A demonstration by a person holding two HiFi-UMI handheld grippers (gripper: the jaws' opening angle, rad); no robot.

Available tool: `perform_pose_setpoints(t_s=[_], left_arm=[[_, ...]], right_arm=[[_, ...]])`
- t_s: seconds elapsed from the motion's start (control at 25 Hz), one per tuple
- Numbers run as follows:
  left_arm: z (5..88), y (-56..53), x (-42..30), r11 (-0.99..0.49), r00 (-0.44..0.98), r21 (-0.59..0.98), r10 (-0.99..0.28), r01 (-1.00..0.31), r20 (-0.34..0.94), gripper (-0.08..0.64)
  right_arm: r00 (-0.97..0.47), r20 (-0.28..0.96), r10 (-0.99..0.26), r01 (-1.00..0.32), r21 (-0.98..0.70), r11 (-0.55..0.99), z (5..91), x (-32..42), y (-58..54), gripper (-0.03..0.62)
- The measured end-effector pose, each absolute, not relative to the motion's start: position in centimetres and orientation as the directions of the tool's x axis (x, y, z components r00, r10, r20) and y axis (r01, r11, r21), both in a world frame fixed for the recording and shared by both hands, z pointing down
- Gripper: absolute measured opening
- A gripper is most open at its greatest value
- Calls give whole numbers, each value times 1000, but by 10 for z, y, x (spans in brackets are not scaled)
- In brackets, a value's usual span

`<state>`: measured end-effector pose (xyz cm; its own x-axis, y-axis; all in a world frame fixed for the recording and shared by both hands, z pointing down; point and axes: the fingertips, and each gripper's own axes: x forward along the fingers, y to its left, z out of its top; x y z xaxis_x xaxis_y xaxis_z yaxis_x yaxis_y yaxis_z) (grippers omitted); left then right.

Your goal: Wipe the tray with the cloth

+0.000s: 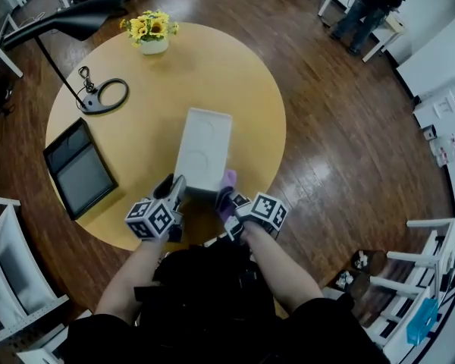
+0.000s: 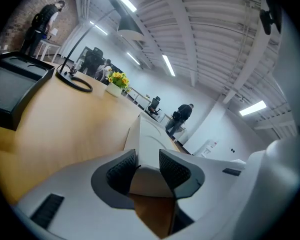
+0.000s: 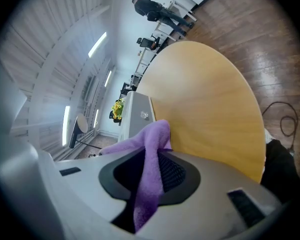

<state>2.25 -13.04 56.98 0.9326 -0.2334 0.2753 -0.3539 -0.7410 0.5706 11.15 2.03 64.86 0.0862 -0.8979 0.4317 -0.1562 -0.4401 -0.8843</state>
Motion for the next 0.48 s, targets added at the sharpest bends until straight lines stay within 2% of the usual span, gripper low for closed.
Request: perform_pose_setpoints(t_s=[0.48], left_arm=[[574, -98, 36, -564, 899, 701, -306, -437, 314, 129]], right_arm=[[32, 428, -903, -206, -881, -425, 638, 197, -4, 67]])
